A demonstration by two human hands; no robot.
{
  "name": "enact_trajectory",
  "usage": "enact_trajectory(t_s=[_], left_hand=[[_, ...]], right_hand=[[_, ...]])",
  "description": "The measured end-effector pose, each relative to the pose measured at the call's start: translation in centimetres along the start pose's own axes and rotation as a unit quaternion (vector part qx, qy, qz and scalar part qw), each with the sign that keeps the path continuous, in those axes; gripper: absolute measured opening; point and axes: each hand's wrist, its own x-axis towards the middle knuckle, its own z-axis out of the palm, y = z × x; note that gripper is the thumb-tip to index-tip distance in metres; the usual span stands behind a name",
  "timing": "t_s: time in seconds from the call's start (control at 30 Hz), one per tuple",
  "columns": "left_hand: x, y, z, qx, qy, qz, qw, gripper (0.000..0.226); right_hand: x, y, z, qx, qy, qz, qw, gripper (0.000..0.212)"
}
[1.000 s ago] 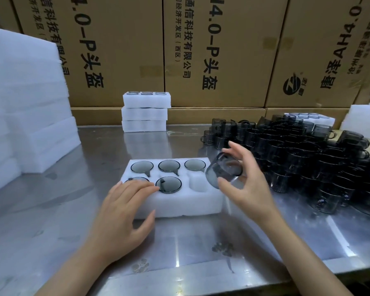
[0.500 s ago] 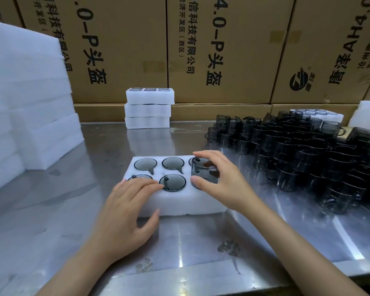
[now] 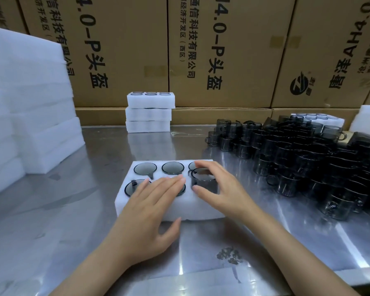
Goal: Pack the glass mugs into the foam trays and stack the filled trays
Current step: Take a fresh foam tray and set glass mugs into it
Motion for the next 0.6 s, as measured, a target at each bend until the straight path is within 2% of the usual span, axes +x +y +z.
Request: enact_trajectory(t_s=[0.13, 0.4, 0.53, 0.6], left_hand=[[1.9, 1.4, 0.8, 0.042, -0.031, 0.022, 0.998, 0.076], [2.1, 1.9, 1.8, 0.071, -0.031, 0.036, 0.996, 0.065], [2.2, 2.0, 1.8, 0.066, -0.033, 0.033, 0.997, 0.064], [1.8, 2.1, 2.0, 0.067, -0.033, 0.034, 0.997, 0.065]], right_hand=[[-0.3, -0.1, -0.3, -0.028, -0.015, 0.002, 0.999, 0.058], [-1.0, 0.7, -1.2, -0.226, -0.113, -0.012, 0.968, 0.047], [-1.1, 0.7, -0.8, -0.207, -0.093, -0.010, 0.974, 0.045], [-1.4, 0.7, -0.4, -0.157, -0.049, -0.003, 0.986, 0.045]])
